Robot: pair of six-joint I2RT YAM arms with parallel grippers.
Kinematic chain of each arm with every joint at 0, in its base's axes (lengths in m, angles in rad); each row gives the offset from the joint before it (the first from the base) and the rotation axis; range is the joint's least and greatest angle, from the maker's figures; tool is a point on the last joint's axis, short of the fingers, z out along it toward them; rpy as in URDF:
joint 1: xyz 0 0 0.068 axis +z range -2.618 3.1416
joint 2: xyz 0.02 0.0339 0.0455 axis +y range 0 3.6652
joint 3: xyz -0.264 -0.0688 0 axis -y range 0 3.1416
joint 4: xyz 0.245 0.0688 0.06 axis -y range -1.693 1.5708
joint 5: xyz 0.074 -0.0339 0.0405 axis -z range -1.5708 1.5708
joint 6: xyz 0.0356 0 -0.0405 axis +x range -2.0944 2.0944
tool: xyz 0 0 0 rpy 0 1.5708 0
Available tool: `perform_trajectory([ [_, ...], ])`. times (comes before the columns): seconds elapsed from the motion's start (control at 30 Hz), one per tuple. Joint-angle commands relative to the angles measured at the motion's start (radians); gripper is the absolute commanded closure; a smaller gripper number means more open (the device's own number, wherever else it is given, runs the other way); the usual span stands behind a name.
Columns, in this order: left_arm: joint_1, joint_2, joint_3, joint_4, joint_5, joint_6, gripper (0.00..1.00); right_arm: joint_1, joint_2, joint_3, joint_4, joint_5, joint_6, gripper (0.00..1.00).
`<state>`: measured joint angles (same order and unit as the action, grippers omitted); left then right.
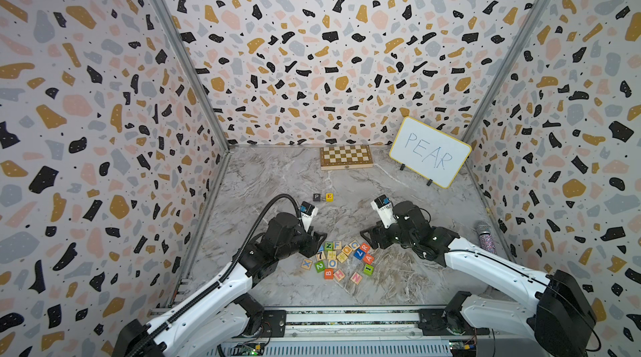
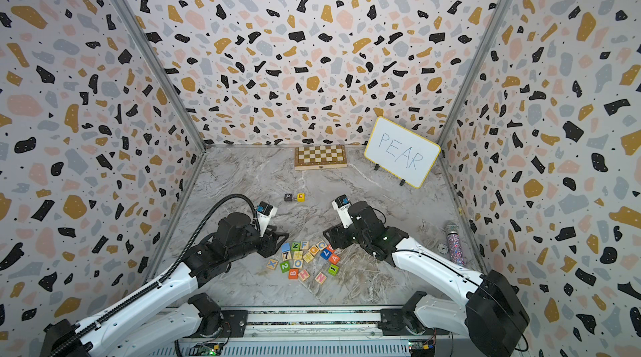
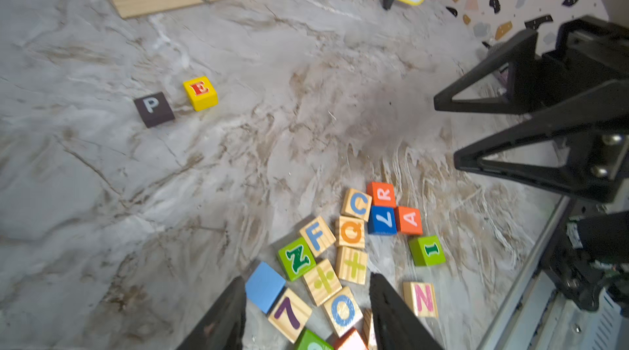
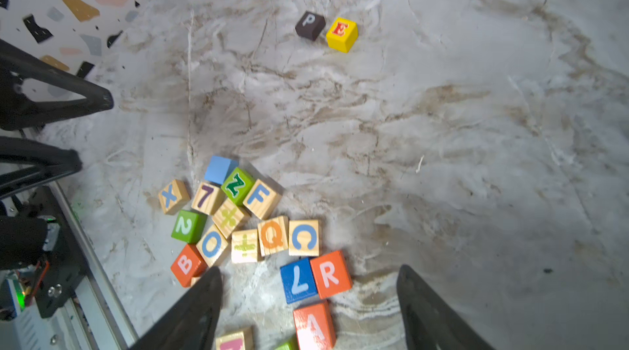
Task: Spell the uppercase word “pear” with letter blocks
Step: Pick up the letter block from the center of the board.
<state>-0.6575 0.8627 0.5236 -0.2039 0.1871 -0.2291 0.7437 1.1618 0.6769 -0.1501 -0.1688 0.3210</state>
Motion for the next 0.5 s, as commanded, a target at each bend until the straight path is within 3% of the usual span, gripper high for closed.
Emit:
perform_trajectory([
  [0.0,-0.034,-0.02,-0.032,-0.001,0.043,0.03,0.36,0.003,0.015,-0.003,-0.112,-0.028,-0.032,0.22],
  [0.17,-0.083,-0.067,-0.083,0.011,0.06,0.031,0.31,0.003,0.064,0.002,-0.161,-0.077,-0.076,0.24],
  [0.27,-0.109,-0.096,-0.114,0.047,0.111,0.044,0.19,0.012,0.119,0.014,-0.182,-0.088,-0.079,0.26],
  [0.37,-0.123,-0.101,-0.141,0.084,0.127,0.034,0.18,0.03,0.161,0.023,-0.195,-0.078,-0.084,0.28],
  [0.47,-0.129,-0.093,-0.146,0.106,0.144,0.031,0.01,0.047,0.197,0.035,-0.217,-0.076,-0.086,0.28],
])
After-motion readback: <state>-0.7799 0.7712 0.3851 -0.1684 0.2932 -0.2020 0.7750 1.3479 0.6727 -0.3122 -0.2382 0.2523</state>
